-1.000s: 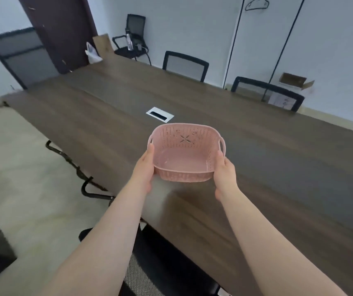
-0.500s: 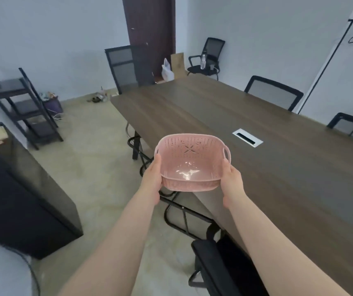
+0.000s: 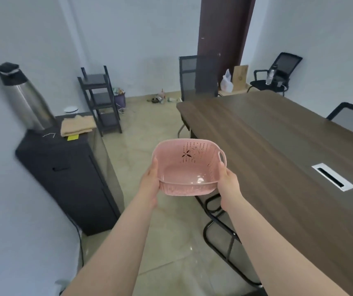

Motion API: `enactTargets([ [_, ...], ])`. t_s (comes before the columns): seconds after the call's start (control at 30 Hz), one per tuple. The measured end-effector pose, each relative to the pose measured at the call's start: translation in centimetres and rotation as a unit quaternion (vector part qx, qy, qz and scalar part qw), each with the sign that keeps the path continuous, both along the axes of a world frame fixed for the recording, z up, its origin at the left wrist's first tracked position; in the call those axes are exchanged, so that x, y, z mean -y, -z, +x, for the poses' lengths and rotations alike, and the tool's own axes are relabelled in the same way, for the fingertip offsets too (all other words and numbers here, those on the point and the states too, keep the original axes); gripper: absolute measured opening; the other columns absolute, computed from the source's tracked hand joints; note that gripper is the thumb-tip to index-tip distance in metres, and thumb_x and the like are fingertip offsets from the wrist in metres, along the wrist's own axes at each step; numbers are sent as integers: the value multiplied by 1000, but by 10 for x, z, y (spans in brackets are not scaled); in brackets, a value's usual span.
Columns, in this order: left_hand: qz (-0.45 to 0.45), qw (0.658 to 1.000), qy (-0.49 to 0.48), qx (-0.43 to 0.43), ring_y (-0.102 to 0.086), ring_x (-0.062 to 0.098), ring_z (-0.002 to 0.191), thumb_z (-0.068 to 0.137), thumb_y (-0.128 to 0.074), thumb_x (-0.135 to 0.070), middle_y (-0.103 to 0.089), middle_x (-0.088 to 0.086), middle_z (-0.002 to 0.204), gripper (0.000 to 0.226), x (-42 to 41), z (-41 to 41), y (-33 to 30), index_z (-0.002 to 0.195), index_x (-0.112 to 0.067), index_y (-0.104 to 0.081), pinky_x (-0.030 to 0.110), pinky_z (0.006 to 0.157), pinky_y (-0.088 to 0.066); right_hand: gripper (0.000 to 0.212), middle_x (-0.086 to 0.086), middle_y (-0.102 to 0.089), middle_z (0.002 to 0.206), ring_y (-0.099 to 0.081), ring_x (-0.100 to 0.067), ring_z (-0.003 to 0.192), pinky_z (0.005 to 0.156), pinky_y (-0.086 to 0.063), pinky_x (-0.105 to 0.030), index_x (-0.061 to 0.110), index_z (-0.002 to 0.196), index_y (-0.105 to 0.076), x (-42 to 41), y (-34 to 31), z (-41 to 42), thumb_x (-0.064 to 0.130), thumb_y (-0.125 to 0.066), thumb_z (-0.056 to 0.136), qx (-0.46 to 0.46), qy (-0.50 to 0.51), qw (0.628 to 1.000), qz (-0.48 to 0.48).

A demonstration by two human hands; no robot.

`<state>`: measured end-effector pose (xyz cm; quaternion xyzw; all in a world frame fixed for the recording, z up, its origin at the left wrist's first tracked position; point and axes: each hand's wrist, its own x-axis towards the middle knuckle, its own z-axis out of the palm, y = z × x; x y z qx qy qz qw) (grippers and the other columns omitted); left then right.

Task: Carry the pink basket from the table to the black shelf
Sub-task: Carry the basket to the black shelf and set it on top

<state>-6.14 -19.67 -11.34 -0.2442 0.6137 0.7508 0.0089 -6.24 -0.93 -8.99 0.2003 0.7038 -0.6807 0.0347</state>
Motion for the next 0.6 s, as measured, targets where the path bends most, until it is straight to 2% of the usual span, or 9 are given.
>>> enactTargets([
  [0.1,-7,1000,-13,-2,-56,22,121,86,-43,-71,-63,1,132,72,22,-11,-1,139,-24,-55,42,106,-43,49,-6,-60,120,-51,-23,104,83,-39,-35,13,126,-57,22,-3,-21,46,-35,98,17,-22,1000,5],
  [0.23,-7,999,-34,-10,-55,21,119,85,-43,-73,-62,1,130,75,45,-31,-1,138,-21,-55,42,108,-42,50,-18,-54,133,-48,-36,124,104,-36,-48,3,120,-58,46,-4,-52,43,-37,97,29,-41,999,2],
  [0.3,-5,999,-47,-1,-54,22,123,83,-46,-75,-61,2,133,79,56,-49,1,139,-20,-53,44,109,-41,55,-23,-53,132,-51,-40,120,104,-35,-52,-2,118,-56,58,-5,-68,45,-38,96,18,-47,999,1],
  [0.37,-3,999,-52,-4,-56,22,120,87,-45,-71,-63,2,130,74,65,-67,3,137,-18,-55,40,106,-42,60,-25,-52,130,-57,-40,110,104,-35,-53,-6,119,-53,68,-1,-91,46,-38,95,8,-54,999,1],
  [0.47,6,998,-60,-8,-58,20,114,92,-42,-64,-65,3,126,66,75,-101,6,135,-16,-57,34,100,-45,54,-20,-60,124,-57,-34,114,99,-42,-45,-1,113,-61,80,4,-132,46,-39,96,6,-65,998,1],
  [0.53,4,998,-64,-6,-58,21,117,90,-43,-66,-65,4,127,70,83,-128,8,136,-16,-56,37,104,-44,50,-17,-63,122,-59,-29,108,94,-45,-40,2,110,-63,88,5,-162,44,-39,96,7,-78,997,2],
  [0.6,1,997,-72,-2,-57,22,121,86,-43,-71,-64,4,129,75,91,-157,6,138,-18,-55,41,109,-41,55,-23,-58,127,-57,-36,114,99,-43,-45,-4,116,-59,96,4,-194,43,-39,96,2,-82,997,5],
])
